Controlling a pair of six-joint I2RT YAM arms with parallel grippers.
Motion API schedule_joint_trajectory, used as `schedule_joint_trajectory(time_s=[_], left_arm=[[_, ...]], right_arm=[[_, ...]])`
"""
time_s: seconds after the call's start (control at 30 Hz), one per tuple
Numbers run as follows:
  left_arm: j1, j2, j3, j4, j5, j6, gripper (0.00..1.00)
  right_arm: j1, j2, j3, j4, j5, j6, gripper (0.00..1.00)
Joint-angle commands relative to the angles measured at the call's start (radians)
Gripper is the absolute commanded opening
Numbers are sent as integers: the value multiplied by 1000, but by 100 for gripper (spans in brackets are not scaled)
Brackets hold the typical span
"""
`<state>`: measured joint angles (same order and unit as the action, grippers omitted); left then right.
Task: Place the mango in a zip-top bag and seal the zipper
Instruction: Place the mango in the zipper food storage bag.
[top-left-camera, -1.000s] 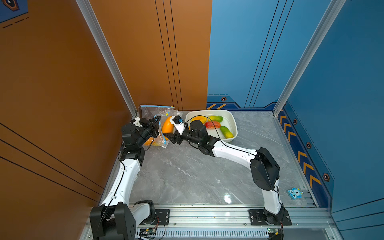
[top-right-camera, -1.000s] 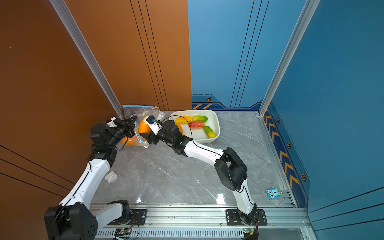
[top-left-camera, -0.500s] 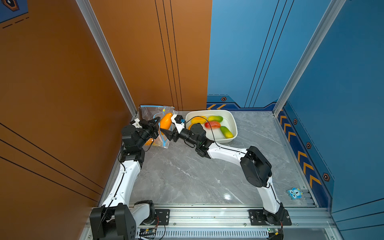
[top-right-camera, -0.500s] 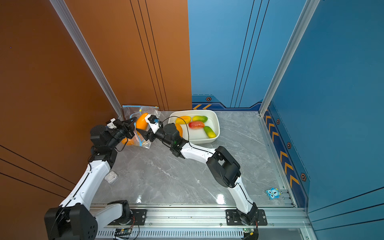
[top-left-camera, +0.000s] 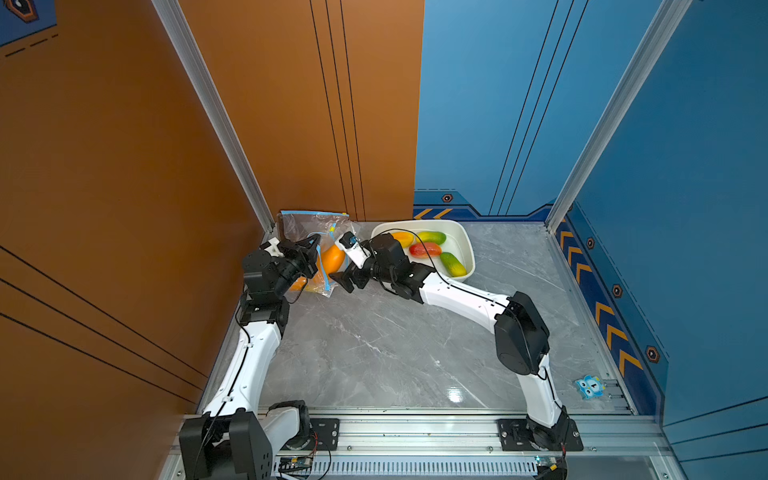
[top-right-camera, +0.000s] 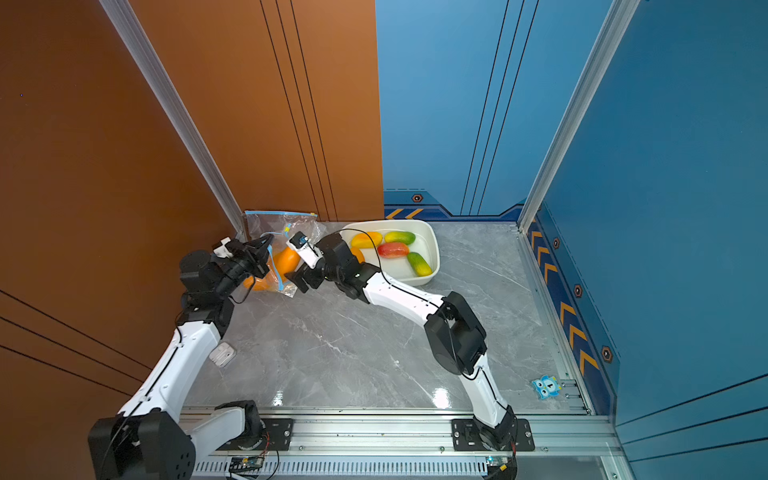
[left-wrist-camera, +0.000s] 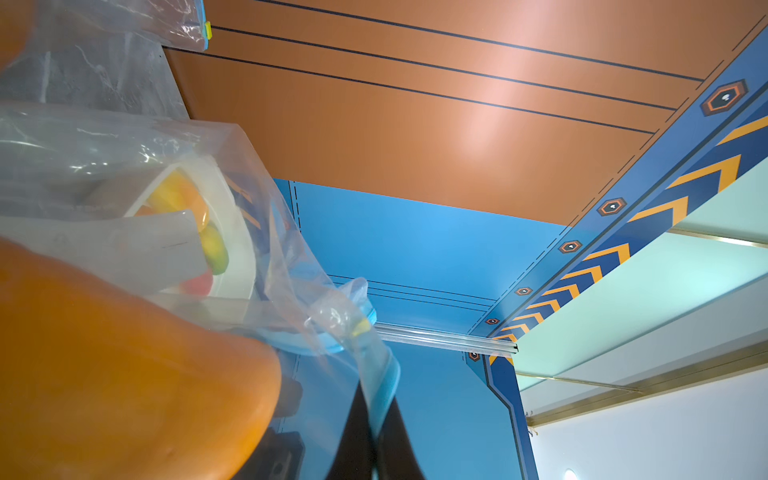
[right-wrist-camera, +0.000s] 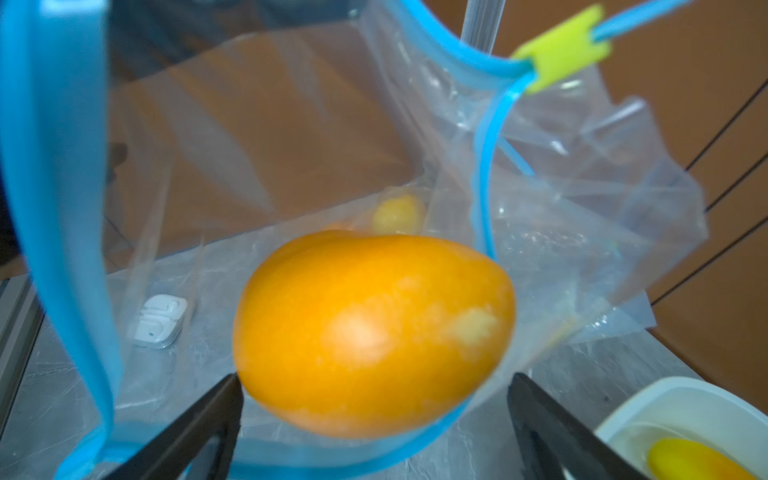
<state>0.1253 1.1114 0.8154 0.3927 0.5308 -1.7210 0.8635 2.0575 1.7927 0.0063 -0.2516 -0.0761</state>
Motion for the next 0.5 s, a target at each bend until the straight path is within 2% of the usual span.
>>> schedule_joint_trajectory(time_s=[0.0,0.1,0.23,0.3,0.4,0.47], left_arm=[[8,-21,-11,17,-6,18,0],[7,-31,-20,17,-8,15,0],[7,-61,-26,18,-11,16,0],[5,-73,-33,17,-11,16,0],[2,-83,-38,17,-10,22,0],[-2,-89,-43,17,-12,23,0]], right_arm=[[-33,-155,69,-175,-64,137,100],[-38,-192,95,-246,-5,188,100],[-54,-147,152,-354,80,277,100],[-75,-101,190,-379,12,334,100],[-102,-3,283,-402,-164,420,100],[-90,85,394,-486,-188,404,99]])
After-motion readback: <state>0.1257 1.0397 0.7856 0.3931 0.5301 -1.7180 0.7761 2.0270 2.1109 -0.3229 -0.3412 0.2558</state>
